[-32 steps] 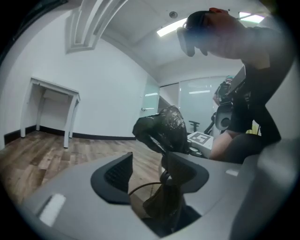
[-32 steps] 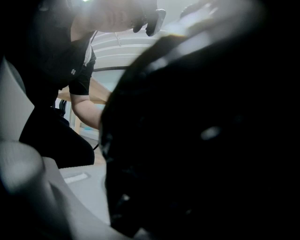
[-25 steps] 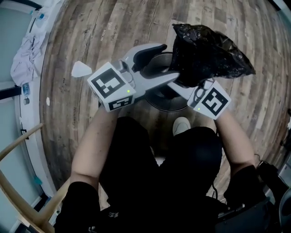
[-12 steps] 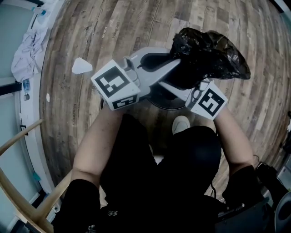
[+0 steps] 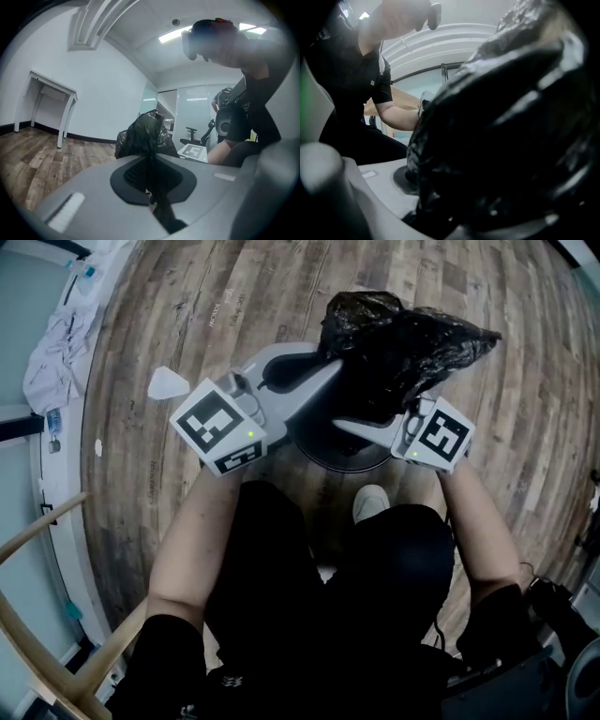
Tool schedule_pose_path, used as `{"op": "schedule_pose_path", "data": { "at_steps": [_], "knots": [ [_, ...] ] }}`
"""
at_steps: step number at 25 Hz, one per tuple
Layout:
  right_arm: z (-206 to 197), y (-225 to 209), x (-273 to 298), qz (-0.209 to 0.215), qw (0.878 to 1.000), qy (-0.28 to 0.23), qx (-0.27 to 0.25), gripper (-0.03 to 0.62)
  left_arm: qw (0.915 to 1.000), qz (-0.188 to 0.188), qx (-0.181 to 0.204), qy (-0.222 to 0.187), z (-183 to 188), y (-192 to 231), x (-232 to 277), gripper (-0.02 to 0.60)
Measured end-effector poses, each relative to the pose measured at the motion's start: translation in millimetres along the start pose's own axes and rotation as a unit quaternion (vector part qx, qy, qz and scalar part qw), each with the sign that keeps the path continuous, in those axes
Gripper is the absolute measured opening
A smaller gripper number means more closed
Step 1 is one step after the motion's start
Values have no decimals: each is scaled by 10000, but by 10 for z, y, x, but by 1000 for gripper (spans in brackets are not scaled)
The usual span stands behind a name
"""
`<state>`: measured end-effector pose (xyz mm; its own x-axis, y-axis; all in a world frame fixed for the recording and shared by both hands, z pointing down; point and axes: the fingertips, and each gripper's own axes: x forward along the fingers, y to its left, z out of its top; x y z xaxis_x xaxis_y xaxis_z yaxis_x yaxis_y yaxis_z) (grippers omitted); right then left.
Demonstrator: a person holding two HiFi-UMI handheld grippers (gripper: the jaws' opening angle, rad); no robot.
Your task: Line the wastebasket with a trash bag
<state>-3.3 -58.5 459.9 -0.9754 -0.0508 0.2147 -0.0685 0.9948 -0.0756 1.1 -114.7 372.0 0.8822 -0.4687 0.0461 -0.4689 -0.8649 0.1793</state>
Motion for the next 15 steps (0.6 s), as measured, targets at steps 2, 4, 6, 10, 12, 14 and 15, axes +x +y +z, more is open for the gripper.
{"op": "schedule_pose_path", "data": {
  "at_steps": [2,4,6,10,12,14,15],
  "knots": [
    [18,-17,-77,-34,9999,-75,67,224,10000,40,83,12,14,19,-20,8],
    [34,-30,-183,-86,9997,-133,159,225,9999,86,147,23,22,41,-51,8],
    [22,-26,-307,-117,9996,-121,240,225,9998,131,174,9,31,58,-91,8],
    [-113,-20,-563,-185,9992,115,331,225,9994,194,273,-41,70,63,-174,8],
    [-191,-57,-709,-322,9986,203,378,225,9991,233,355,-57,86,60,-226,8],
    [-251,-106,-874,-495,9974,276,442,227,9987,284,413,-71,95,59,-275,8],
    [-270,-132,-961,-583,9967,285,492,227,9985,311,436,-82,103,59,-296,8]
  ]
}}
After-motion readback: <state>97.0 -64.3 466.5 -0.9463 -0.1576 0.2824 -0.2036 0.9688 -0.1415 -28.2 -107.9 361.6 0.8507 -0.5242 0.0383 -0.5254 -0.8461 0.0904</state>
